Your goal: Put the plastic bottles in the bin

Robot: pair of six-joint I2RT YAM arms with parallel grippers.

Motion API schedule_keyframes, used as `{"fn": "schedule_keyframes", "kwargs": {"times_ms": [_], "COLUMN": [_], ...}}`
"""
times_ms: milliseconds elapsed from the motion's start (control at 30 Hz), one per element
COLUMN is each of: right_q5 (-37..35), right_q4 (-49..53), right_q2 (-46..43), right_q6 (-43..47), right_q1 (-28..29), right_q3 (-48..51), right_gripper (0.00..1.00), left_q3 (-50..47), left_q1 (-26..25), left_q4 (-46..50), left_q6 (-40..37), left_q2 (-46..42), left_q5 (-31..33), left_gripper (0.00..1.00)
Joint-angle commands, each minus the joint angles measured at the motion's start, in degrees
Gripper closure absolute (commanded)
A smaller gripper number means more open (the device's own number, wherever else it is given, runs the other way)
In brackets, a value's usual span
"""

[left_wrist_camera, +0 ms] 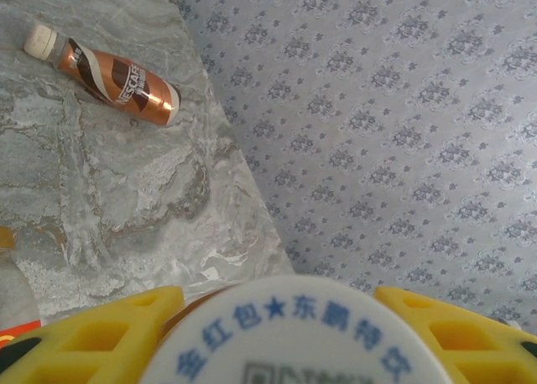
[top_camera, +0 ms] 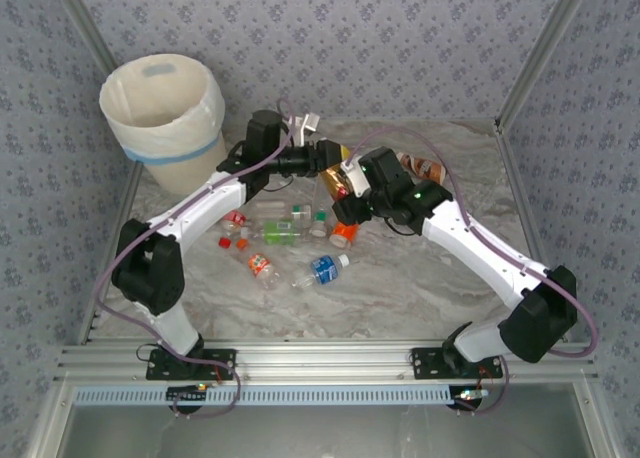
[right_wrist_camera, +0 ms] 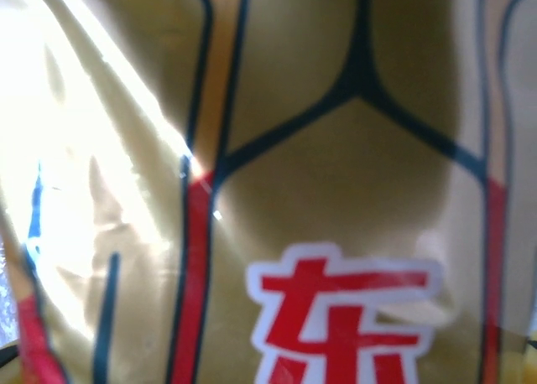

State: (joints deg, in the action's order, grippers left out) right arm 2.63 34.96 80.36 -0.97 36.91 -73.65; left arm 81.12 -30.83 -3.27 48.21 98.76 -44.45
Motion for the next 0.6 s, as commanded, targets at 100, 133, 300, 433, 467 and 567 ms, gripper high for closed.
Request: {"fn": "schedule_keyframes", "kwargs": {"times_ms": [100, 133, 300, 433, 467, 567], "right_q5": [5.0, 5.1, 4.8, 4.3, 4.0, 2.4], "right_q4": [-5.4, -5.4, -4.7, 5.4, 8.2, 14.4], "right_q2": [-2.9, -2.9, -7.5, -17.6, -20.2, -28.5], "right_q6": [1.3, 1.0, 0.2, 1.1, 1.3, 1.0], "right_q1": [-2.7, -2.8, -4.3, -7.1, -7.7, -9.0], "right_q3": [0.1, 0.2, 2.8, 4.8, 6.3, 7.8], "right_gripper": [0.49, 0.46, 0.19, 0.09, 0.09, 0.07], "left_q3": [1.5, 1.6, 5.6, 8.5, 8.8, 12.0], "left_q1": [-0.8, -0.8, 0.6, 3.7, 4.5, 6.2], "left_q4": [-0.6, -1.1, 7.8, 13.6, 13.9, 18.0], "left_q6": [-0.2, 0.1, -4.7, -8.5, -8.5, -11.1], "left_q2": [1.3, 1.5, 0.7, -0.5, -0.6, -0.5], "left_q5": [-2.2, -2.4, 2.5, 5.8, 5.4, 5.6], "left_gripper": [0.64, 0.64, 0.65, 0.65, 0.65, 0.64]}}
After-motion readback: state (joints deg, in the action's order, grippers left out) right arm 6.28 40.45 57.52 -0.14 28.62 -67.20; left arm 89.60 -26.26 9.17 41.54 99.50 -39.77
